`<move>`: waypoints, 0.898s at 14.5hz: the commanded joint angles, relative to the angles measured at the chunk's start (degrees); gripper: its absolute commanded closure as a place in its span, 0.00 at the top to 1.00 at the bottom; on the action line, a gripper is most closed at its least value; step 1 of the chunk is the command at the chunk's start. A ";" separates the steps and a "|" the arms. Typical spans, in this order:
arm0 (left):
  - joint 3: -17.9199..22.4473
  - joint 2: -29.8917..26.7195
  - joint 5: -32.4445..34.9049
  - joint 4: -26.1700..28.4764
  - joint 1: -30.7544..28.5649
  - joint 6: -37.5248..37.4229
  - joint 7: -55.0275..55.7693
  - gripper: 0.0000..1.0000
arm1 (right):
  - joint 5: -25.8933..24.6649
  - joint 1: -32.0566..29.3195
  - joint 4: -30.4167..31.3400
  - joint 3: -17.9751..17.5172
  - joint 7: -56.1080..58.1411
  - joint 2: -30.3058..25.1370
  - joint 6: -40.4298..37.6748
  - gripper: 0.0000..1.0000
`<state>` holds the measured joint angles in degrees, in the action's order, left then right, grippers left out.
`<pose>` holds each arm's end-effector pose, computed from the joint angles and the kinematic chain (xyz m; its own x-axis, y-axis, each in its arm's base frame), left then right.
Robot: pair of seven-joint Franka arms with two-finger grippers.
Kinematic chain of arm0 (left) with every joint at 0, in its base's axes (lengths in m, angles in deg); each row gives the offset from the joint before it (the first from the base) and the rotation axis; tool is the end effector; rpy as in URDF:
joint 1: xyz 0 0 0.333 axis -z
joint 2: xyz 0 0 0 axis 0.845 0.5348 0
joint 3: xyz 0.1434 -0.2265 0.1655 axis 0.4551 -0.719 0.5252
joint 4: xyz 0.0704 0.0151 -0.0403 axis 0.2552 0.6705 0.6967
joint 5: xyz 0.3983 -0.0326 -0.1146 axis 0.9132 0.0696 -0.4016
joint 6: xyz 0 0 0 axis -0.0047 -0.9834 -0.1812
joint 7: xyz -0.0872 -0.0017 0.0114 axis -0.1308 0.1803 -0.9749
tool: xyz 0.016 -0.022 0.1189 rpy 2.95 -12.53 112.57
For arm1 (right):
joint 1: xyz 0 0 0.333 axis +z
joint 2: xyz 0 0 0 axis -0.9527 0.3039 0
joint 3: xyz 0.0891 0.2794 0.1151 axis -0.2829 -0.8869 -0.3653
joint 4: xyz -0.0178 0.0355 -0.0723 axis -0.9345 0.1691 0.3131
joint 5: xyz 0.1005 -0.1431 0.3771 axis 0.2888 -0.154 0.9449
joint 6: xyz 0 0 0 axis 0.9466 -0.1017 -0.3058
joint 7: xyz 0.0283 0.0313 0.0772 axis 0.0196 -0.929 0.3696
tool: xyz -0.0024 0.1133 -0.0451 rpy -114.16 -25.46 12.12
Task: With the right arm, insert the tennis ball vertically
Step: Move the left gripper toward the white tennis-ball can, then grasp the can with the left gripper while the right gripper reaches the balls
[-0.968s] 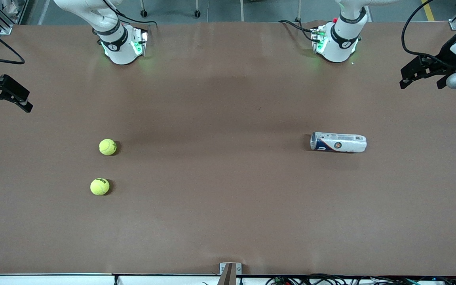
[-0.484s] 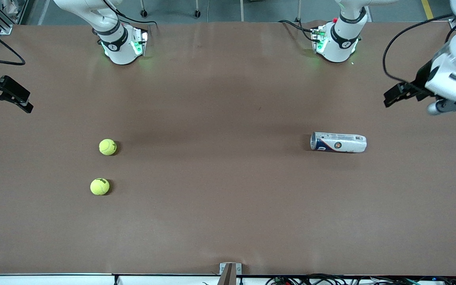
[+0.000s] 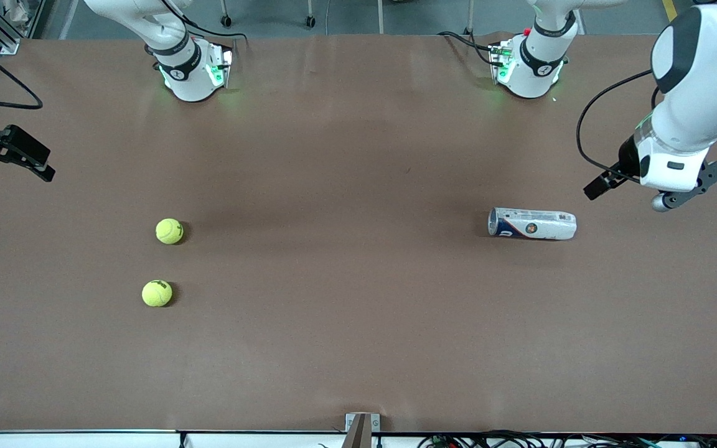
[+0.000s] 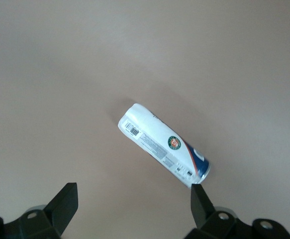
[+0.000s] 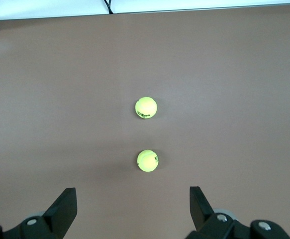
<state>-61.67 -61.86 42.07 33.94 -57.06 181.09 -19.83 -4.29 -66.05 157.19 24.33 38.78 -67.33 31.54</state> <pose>0.5480 -0.0650 0.4523 0.7766 0.6300 0.0064 0.6274 -0.7724 -0.0988 0.5893 0.0161 0.6504 0.9925 -0.0497 0.1113 -0.0500 -0.9988 -0.0009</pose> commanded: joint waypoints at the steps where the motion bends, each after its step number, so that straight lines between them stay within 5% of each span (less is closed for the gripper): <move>1: -2.41 3.79 2.54 1.15 0.27 2.58 13.36 1.00 | 0.08 -0.89 -0.65 -0.46 -0.12 1.47 0.60 1.00; 5: -7.16 8.20 8.69 6.84 0.19 11.27 33.48 1.00 | -0.61 -0.02 -0.56 -0.46 0.06 5.94 4.83 1.00; 8: -7.17 8.47 9.49 12.65 -0.16 19.53 41.94 1.00 | -0.36 0.07 -0.57 -0.54 -0.12 11.48 9.81 1.00; 13: -7.09 15.92 17.11 13.19 -0.52 25.34 53.71 1.00 | -0.01 0.69 1.62 -0.63 0.67 16.07 14.59 1.00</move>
<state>-68.69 -49.06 55.06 47.19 -57.24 203.85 28.60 -4.26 -65.11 157.68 23.77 38.79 -50.37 46.67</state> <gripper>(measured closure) 0.000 0.000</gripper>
